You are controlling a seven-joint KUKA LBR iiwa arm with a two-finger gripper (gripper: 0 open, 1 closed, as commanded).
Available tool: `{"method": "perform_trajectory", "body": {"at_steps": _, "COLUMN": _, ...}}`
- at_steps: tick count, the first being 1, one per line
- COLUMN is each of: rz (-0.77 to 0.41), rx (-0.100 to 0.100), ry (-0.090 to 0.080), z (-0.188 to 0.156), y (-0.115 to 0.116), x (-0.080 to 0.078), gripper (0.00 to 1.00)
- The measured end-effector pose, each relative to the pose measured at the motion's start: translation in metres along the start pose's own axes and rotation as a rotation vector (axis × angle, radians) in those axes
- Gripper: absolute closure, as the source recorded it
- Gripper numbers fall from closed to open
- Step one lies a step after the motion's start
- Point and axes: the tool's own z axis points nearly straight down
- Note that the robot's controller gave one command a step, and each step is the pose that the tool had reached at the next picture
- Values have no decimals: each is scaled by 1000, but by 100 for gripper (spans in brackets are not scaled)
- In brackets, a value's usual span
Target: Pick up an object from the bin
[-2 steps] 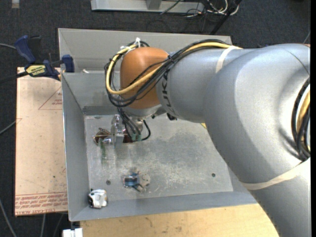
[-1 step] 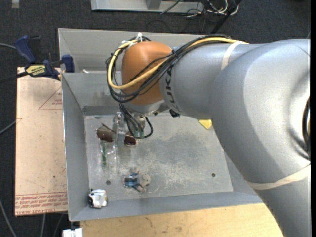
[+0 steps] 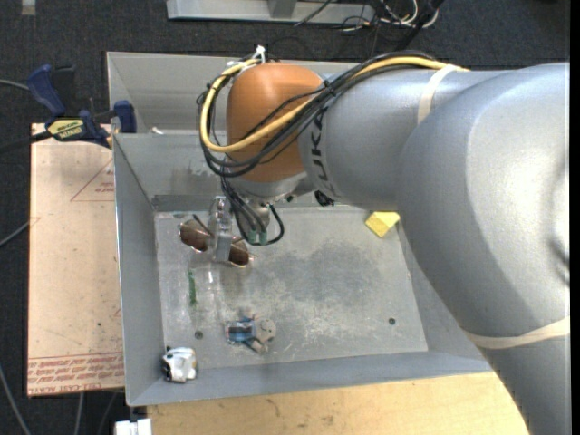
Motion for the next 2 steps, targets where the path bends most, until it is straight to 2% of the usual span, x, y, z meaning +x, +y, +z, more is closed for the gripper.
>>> {"method": "perform_trajectory", "body": {"at_steps": 1, "rz": 0, "rx": -2, "ry": -8, "z": -16, "y": 1, "x": -1, "gripper": 100}}
{"method": "perform_trajectory", "body": {"at_steps": 2, "rz": -1, "rx": -2, "ry": -8, "z": -22, "y": 1, "x": -1, "gripper": 100}}
